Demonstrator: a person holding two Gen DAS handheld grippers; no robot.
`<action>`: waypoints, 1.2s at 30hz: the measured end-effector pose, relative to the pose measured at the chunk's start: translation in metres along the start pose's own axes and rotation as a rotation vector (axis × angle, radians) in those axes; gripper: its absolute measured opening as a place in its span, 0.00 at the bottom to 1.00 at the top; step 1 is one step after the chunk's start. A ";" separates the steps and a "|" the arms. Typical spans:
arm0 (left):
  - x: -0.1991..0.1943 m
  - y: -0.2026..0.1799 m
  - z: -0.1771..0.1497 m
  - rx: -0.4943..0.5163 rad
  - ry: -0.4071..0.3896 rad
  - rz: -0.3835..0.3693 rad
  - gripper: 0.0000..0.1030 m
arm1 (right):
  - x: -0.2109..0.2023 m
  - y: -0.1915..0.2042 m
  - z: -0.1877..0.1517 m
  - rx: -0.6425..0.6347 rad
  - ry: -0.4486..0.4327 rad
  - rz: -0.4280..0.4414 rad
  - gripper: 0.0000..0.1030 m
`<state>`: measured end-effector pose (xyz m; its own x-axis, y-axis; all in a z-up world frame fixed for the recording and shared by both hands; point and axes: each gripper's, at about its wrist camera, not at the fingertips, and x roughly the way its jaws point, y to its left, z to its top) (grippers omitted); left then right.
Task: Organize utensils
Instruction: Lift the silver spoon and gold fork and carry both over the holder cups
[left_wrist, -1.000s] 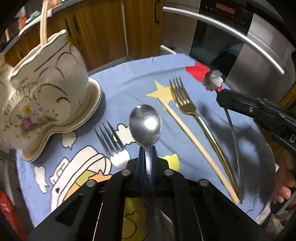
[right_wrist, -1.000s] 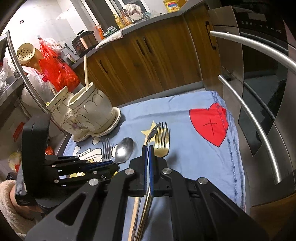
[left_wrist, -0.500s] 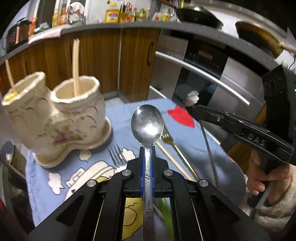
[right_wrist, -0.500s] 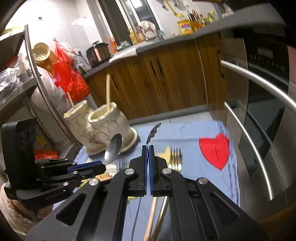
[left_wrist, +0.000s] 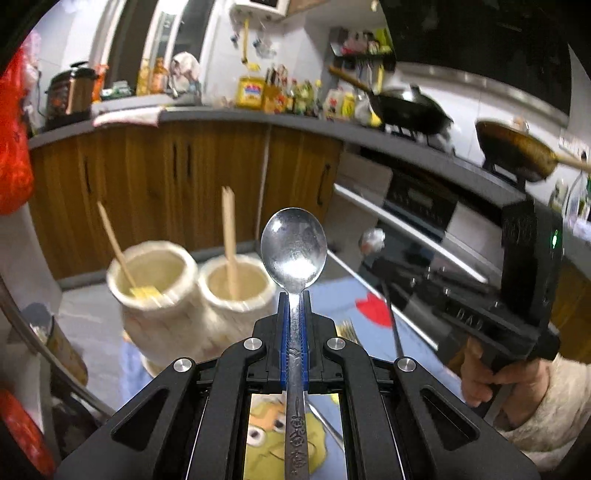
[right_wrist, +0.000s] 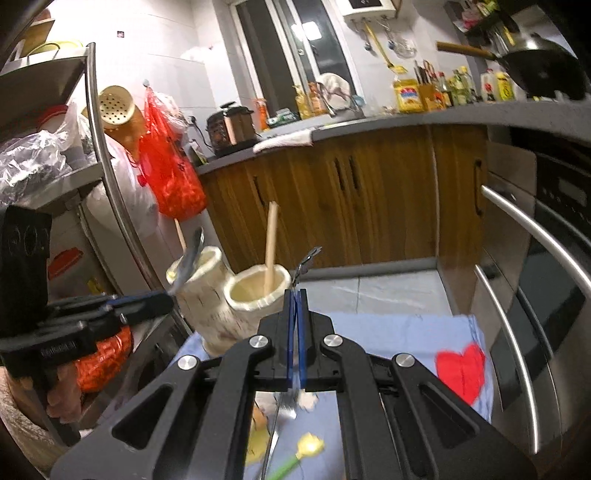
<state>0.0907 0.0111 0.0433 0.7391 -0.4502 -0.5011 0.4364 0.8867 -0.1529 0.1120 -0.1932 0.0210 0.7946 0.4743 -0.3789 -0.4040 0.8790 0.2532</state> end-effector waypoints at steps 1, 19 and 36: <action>-0.005 0.007 0.009 -0.003 -0.023 0.012 0.05 | 0.004 0.004 0.006 -0.005 -0.013 0.006 0.02; 0.021 0.090 0.092 -0.106 -0.270 0.183 0.05 | 0.097 0.028 0.077 -0.003 -0.226 -0.009 0.02; 0.057 0.103 0.053 -0.027 -0.365 0.320 0.05 | 0.140 0.033 0.037 -0.134 -0.293 -0.176 0.02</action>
<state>0.2051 0.0707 0.0441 0.9678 -0.1580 -0.1961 0.1482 0.9869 -0.0639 0.2268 -0.0997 0.0093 0.9455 0.2982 -0.1307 -0.2897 0.9537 0.0807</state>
